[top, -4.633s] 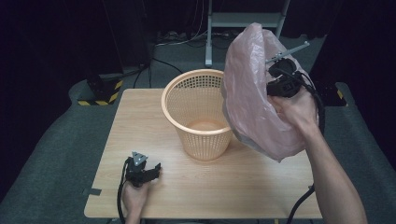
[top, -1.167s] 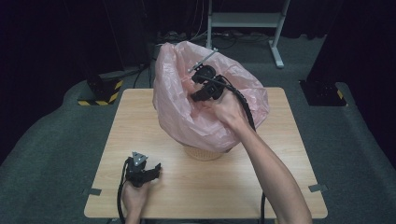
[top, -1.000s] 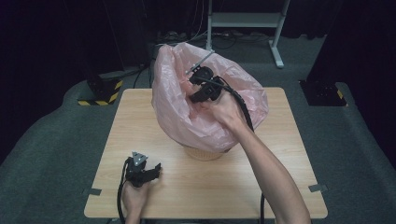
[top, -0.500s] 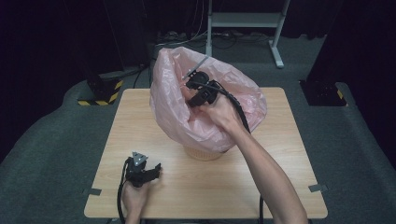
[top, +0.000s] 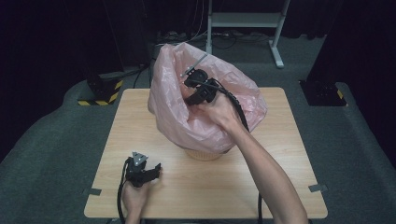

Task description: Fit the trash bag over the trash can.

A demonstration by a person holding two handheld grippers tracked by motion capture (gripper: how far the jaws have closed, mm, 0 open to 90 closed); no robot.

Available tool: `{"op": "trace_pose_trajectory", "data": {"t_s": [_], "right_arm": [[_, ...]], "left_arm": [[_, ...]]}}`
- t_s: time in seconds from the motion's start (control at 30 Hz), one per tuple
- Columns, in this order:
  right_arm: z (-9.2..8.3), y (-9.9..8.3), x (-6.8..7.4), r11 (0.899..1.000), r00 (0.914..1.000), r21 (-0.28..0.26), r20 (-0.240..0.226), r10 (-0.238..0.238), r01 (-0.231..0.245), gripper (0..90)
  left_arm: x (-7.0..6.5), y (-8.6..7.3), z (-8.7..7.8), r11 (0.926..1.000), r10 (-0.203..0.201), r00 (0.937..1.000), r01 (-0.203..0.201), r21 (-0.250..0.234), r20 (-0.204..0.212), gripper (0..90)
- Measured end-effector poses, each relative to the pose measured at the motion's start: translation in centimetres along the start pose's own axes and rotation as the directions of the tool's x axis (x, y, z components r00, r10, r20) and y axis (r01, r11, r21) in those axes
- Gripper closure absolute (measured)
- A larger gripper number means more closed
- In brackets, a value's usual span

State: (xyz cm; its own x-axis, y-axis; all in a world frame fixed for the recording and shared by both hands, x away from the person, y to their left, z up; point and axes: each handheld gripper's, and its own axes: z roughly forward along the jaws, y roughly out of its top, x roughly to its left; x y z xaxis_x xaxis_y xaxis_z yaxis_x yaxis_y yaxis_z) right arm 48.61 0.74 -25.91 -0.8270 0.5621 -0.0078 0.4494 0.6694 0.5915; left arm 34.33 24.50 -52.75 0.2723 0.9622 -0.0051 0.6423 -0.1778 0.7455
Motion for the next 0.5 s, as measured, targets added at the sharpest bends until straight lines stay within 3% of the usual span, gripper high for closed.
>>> {"op": "trace_pose_trajectory", "data": {"t_s": [0.1, 0.37, 0.5], "right_arm": [[-0.2, 0.3, 0.0, 1.0, 1.0, -0.003, 0.0, 0.003, -0.003, 88.0], [2.5, -0.3, -0.6, 0.995, 0.9997, 0.099, 0.004, 0.024, -0.024, 88.0], [3.1, -0.6, -0.8, 0.992, 0.9996, 0.121, -0.001, 0.028, -0.028, 88.0]], "left_arm": [[0.0, 0.0, 0.0, 1.0, -0.001, 1.0, 0.001, 0.0, 0.0, 25.8], [0.0, 0.0, 0.0, 1.0, -0.001, 1.0, 0.001, 0.0, 0.001, 25.8], [0.0, 0.0, 0.0, 1.0, -0.001, 1.0, 0.001, 0.0, 0.002, 25.8]]}}
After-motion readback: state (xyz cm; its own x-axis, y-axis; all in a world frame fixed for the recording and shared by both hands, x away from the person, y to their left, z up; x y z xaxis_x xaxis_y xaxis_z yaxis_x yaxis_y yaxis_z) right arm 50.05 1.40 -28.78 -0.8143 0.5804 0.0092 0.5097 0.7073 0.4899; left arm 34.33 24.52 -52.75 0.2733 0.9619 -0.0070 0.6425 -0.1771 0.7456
